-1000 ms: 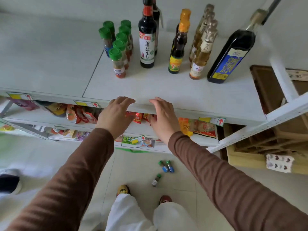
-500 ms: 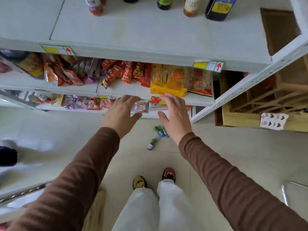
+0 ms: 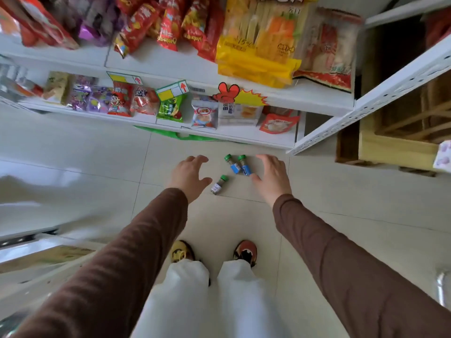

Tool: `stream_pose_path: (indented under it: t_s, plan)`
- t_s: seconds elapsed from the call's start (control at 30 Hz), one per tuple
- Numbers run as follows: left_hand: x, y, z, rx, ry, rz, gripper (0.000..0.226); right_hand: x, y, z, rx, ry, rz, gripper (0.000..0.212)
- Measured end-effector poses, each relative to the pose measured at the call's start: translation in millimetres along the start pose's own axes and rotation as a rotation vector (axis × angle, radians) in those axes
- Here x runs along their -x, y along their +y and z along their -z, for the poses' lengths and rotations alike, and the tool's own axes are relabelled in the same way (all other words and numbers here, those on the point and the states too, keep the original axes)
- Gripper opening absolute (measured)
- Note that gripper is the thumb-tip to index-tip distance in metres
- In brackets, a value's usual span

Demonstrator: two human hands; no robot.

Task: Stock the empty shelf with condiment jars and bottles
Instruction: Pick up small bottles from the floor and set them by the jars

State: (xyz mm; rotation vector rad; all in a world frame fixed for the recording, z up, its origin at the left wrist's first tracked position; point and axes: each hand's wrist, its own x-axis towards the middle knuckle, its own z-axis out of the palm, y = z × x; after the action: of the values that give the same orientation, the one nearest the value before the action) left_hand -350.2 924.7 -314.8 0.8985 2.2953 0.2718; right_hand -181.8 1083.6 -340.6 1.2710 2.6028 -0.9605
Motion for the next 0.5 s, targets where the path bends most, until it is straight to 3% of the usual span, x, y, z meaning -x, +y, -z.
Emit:
stream_pose_path:
  t_s: [0.23,0.5]
  plan:
    - [-82,-64,-141,-0.006,-0.099,0.074,0.054,-62,97,-122,0.041,-0.120,-0.123,0.055]
    - [-182,-131,-273,-0.010,-0.140,0.111,0.056,-146,185,-246,0.034,-0.131,-0.157,0.058]
